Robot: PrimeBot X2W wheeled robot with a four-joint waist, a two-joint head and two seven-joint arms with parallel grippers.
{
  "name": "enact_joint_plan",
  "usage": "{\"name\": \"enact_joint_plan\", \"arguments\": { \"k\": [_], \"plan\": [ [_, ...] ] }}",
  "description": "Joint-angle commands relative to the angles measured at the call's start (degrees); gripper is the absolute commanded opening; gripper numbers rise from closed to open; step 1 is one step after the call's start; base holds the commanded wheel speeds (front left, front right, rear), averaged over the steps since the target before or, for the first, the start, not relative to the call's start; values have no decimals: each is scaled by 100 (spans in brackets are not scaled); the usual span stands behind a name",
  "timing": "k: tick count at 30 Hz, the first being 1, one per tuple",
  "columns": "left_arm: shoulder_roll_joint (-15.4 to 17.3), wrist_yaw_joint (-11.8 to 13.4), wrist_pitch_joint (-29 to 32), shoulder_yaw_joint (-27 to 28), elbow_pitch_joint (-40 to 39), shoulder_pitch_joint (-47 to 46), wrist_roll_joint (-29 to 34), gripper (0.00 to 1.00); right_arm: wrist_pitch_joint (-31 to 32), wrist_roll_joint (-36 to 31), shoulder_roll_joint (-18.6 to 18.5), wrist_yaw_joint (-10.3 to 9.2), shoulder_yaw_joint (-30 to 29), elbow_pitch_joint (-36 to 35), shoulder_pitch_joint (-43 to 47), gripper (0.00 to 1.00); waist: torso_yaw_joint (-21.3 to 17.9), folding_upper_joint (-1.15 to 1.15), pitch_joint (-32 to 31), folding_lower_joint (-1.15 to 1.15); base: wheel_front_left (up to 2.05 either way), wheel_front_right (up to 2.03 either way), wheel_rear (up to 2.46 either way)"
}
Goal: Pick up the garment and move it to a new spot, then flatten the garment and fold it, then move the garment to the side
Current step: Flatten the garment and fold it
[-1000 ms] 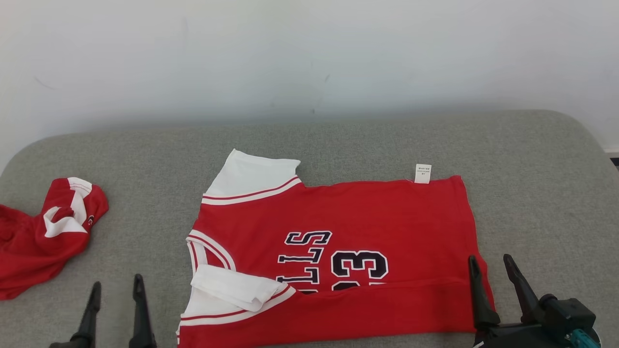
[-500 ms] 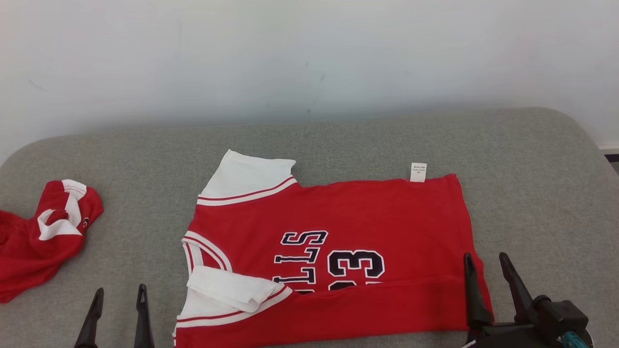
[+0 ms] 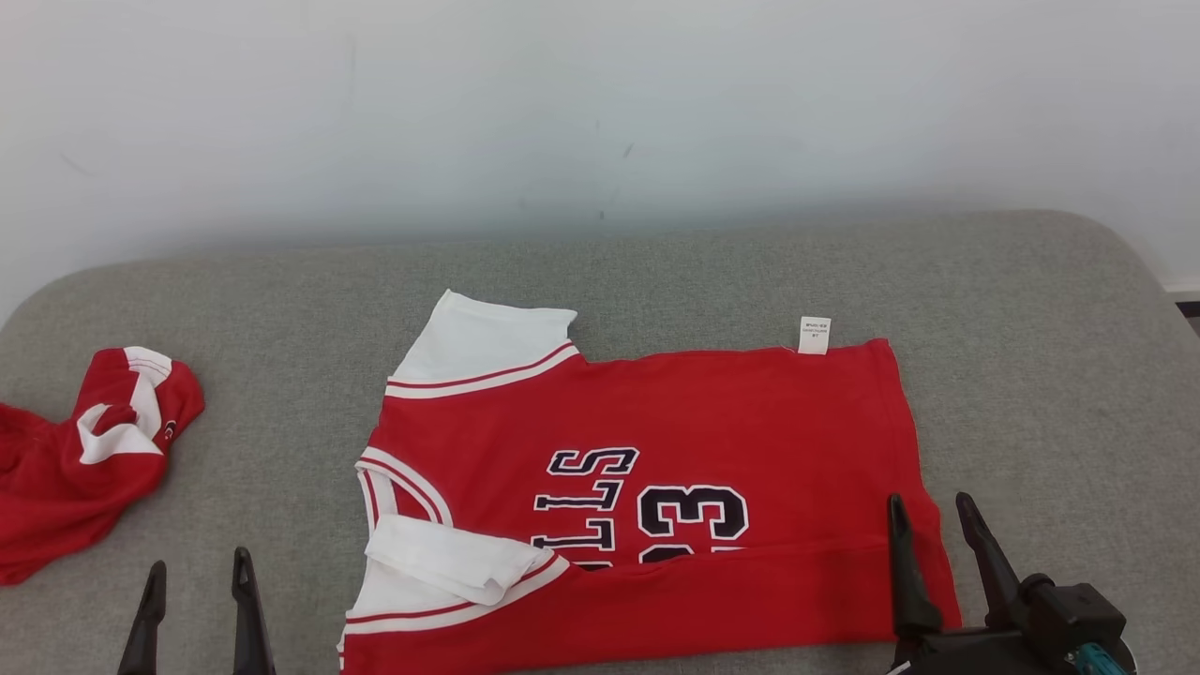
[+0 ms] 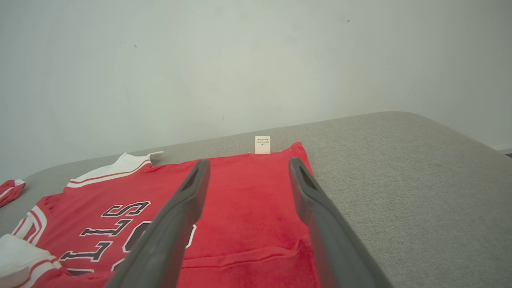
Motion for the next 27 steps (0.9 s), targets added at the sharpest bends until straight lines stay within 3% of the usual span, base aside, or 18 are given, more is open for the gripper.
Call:
{"name": "enact_joint_plan", "arguments": {
  "k": [1, 7, 11, 20, 27],
  "plan": [
    [-43, -42, -17, 44, 20, 56, 80, 100, -23, -32, 35, -14, -3, 28, -18, 100, 1, 0, 5, 0, 0, 0, 0],
    [-63, -128, -17, 49, 152, -97, 144, 100, -16, 108, -36, -14, -2, 214, -255, 100, -100, 0, 128, 0, 0, 0, 0],
    [142, -214, -17, 14, 373, -544, 82, 100, -15, 188, -266, -14, 35, 559, -705, 100, -212, 0, 315, 0, 0, 0, 0],
    [872, -319, 99, -346, 1263, -2392, -298, 100, 73, 275, -616, -14, 180, 1811, -2359, 100, -471, 0, 1105, 0, 0, 0, 0],
    [1571, -304, 532, -1189, 1883, -4019, -669, 100, 238, 206, -652, -14, 295, 2677, -3696, 100, -693, 0, 1859, 0, 0, 0, 0]
  ]
}}
